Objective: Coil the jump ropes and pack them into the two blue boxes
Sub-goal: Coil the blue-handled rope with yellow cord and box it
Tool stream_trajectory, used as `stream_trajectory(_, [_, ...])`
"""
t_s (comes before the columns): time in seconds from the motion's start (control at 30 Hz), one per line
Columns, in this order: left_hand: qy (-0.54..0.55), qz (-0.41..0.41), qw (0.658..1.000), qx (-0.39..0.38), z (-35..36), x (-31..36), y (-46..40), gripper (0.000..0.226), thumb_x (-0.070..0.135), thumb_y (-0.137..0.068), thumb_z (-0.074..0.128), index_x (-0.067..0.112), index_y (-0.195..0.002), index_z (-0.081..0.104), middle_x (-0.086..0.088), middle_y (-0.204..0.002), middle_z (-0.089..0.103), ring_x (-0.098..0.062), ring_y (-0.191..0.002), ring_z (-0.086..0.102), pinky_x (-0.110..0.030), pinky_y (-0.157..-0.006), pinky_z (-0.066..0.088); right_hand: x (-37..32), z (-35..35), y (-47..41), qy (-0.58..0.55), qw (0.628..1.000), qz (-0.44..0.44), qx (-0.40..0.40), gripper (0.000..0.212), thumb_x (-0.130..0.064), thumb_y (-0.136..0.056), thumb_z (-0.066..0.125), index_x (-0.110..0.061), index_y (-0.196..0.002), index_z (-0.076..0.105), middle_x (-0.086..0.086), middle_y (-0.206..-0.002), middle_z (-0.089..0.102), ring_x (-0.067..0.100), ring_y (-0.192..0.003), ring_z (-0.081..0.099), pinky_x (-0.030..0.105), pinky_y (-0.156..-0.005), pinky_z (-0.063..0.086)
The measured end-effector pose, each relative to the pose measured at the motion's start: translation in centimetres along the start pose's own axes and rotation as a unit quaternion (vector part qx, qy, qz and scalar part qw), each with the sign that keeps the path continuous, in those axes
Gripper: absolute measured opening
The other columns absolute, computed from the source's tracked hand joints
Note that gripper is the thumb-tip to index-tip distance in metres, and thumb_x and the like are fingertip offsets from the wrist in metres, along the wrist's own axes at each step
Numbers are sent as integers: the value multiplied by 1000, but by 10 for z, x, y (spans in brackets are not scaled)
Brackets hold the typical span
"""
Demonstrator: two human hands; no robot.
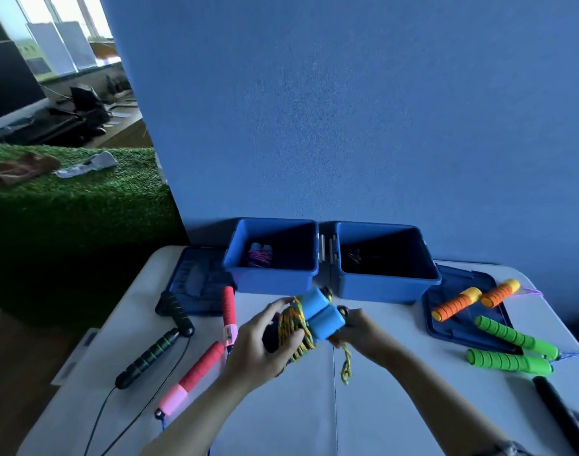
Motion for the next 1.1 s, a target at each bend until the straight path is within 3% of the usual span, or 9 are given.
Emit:
stream_trajectory(0.1, [19, -84, 992, 97, -13, -12, -10, 44, 58, -70, 67, 43, -111, 57, 11, -85, 69, -10, -72, 68, -27, -65, 55, -3, 26, 10, -39, 999, 27, -15, 17, -15, -92, 54, -21, -84, 68, -6, -64, 58, 11, -55, 57, 18, -54, 41])
stream_trajectory(0.17, [0, -133, 985, 111, -19, -25, -16, 54, 66, -63, 68, 44, -110, 55, 12, -87, 68, -9, -77, 68, -32, -70, 56, -1, 40, 16, -75, 995, 62, 9, 14, -18, -93, 55, -17, -91, 69, -3, -66, 58, 15, -54, 62, 21, -52, 45])
stream_trajectory(0.27, [-103, -193, 970, 109, -25, -48, -20, 63, 77, -58, 63, 51, -114, 48, 18, -98, 66, -6, -90, 64, -36, -80, 54, -2, 50, 22, 18, 998, 49, 27, 13, -21, -91, 57, -14, -91, 68, -4, -66, 58, 13, -53, 64, 26, -57, 48])
stream_trajectory(0.47, [-271, -202, 941, -17, -16, -68, -14, 54, 70, -71, 54, 50, -119, 38, 16, -96, 62, -13, -79, 64, -35, -69, 53, -24, 45, 30, 316, 944, -35, 84, 21, -37, -90, 49, -27, -99, 65, -6, -99, 63, 15, -91, 59, 27, -70, 41])
stream_trajectory(0.57, [-320, -181, 926, -82, -2, -60, -9, 51, 59, -75, 53, 47, -121, 35, 17, -104, 60, -16, -90, 62, -38, -82, 48, -32, 39, 30, 344, 933, -65, 79, 21, -31, -87, 47, -24, -97, 65, -4, -97, 62, 17, -89, 57, 27, -68, 41])
stream_trajectory(0.63, [-328, -178, 920, -118, 7, -56, -6, 53, 56, -75, 53, 46, -123, 33, 18, -108, 58, -16, -97, 59, -40, -90, 45, -33, 34, 27, 326, 939, -74, 80, 19, -25, -84, 49, -21, -90, 66, -2, -92, 62, 19, -86, 58, 29, -67, 44])
stream_trajectory(0.8, [-360, -116, 906, -190, 26, -47, 5, 59, 54, -78, 56, 43, -131, 30, 16, -120, 54, -14, -105, 60, -28, -81, 43, -30, 15, 19, 230, 968, -17, 97, 23, -18, -76, 58, -28, -92, 71, -9, -80, 65, 11, -77, 58, 27, -69, 49])
stream_trajectory(0.93, [-372, -65, 899, -223, 39, -36, 11, 59, 57, -76, 55, 43, -129, 35, 14, -118, 57, -13, -103, 60, -28, -85, 42, -27, 7, 19, 153, 986, 10, 66, 22, -18, -66, 71, -27, -86, 65, -9, -68, 68, 3, -62, 59, 32, -62, 54])
stream_trajectory(1.1, [-304, -70, 930, -192, 39, -30, 20, 59, 72, -71, 53, 42, -120, 43, 19, -109, 62, -3, -94, 60, -23, -81, 46, -17, -1, 22, 3, 998, 47, 37, 38, -10, -62, 82, -17, -92, 60, 2, -72, 73, 6, -49, 54, 25, -51, 46])
Point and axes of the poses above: each hand's wrist, its own y-axis away from the middle knuckle, its own z-axis out of the palm, x = y × z, the point moved 4 cm from there along -y, towards the middle knuckle
